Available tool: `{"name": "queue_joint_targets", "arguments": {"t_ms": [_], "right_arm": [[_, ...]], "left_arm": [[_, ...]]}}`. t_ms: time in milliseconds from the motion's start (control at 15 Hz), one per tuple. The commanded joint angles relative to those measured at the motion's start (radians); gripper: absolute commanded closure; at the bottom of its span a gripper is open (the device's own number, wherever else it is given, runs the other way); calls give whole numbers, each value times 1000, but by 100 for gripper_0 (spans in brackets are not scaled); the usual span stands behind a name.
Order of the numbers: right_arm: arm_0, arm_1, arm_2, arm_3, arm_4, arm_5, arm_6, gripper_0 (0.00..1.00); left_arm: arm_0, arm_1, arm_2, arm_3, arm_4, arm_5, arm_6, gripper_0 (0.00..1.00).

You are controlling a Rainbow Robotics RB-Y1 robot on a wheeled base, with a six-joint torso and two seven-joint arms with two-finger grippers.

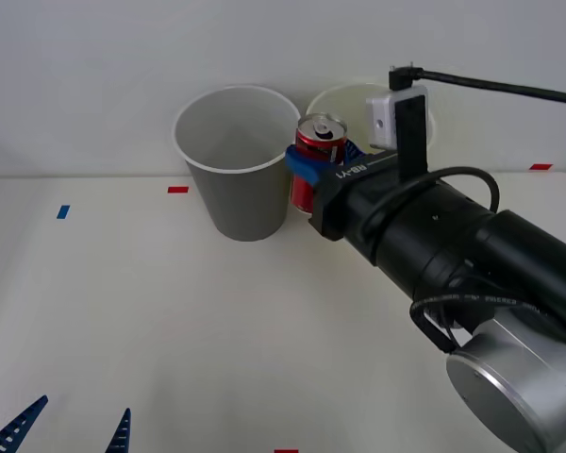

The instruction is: Put cans in the gray bin and PET bottles in the light green bin.

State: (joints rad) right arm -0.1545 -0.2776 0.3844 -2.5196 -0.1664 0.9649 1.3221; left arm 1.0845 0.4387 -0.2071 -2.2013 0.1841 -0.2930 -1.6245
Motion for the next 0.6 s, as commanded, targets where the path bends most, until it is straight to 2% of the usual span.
{"name": "queue_joint_targets", "arguments": {"t_ms": [67,200,400,600], "right_arm": [[-134,31,-24,55,-42,72,-29,100],[-217,46,-44,137,-94,63,-14,100],[-315,75,-42,254,-113,18,-9,100],[-376,104,-42,380,-122,-75,2,100]], "left_arm": [[0,0,0,0,0,0,0,0],[0,0,0,0,0,0,0,0],[0,0,0,0,0,0,0,0],[0,0,0,0,0,0,0,0]]}}
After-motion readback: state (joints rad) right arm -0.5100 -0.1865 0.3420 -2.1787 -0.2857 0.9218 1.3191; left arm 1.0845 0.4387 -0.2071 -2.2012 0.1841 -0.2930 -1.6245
